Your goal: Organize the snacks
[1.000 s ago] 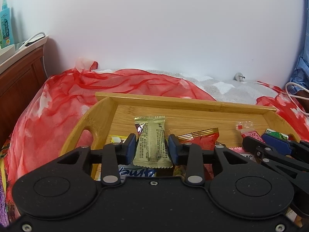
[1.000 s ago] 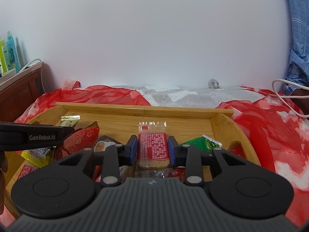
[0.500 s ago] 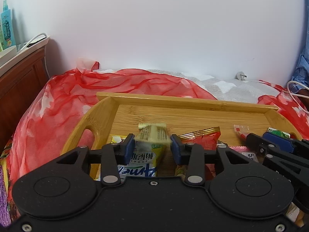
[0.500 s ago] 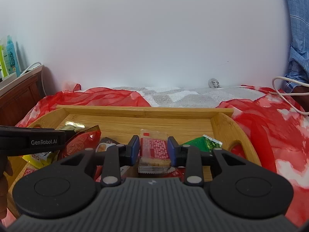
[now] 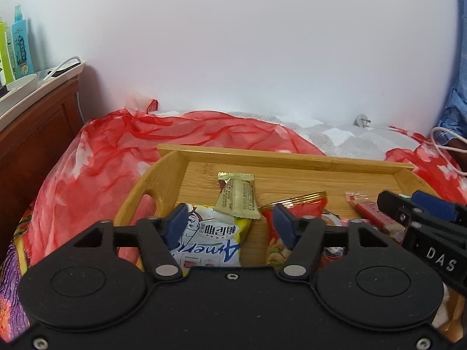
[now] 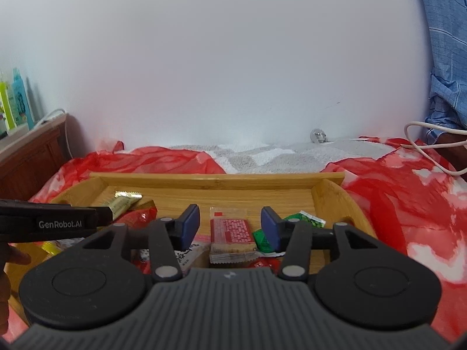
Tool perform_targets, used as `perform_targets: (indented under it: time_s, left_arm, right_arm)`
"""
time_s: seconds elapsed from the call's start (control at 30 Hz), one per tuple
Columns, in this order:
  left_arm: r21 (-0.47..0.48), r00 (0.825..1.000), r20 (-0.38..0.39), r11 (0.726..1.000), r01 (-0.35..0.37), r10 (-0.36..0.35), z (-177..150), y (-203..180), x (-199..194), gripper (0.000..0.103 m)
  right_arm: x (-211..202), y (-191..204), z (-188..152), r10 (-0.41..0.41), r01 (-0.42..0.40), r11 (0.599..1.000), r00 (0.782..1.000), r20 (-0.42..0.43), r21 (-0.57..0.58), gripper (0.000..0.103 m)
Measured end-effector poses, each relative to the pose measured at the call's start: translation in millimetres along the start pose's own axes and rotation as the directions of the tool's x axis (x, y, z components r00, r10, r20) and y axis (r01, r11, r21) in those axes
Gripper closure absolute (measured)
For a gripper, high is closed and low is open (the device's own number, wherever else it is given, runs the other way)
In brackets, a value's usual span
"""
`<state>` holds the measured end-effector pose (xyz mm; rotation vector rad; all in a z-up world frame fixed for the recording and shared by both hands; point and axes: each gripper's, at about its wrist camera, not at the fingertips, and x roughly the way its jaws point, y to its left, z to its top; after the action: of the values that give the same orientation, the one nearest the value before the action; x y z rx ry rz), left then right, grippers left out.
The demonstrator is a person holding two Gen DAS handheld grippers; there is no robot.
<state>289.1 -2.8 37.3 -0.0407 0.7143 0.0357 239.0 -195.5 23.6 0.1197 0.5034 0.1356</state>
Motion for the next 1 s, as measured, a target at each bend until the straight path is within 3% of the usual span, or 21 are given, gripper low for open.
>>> perform_targets:
  time_s: [0.1,0.3,1.0]
  left_arm:
    - [0.016,1.000,0.005,1.000,0.000,0.000,-1,-2,-12,0.026]
    - [0.071,1.000,0.025,0.997,-0.011,0.009,-6,-10,-37,0.017]
    - [0.035,1.000,0.026,0.999,0.001,-0.002,-47,4,-109,0.009]
  right_arm:
    - [-13,1,6,-0.005,0.005,1.000,0.999,0.035,-0.015,0.025]
    - [-36,-4,9,-0.010,0.010,1.000,0.998,0.068,-0.007,0.018]
    - [-105,11,-20,-0.019,0.026,0.996,0.996,0.083,-0.084,0.000]
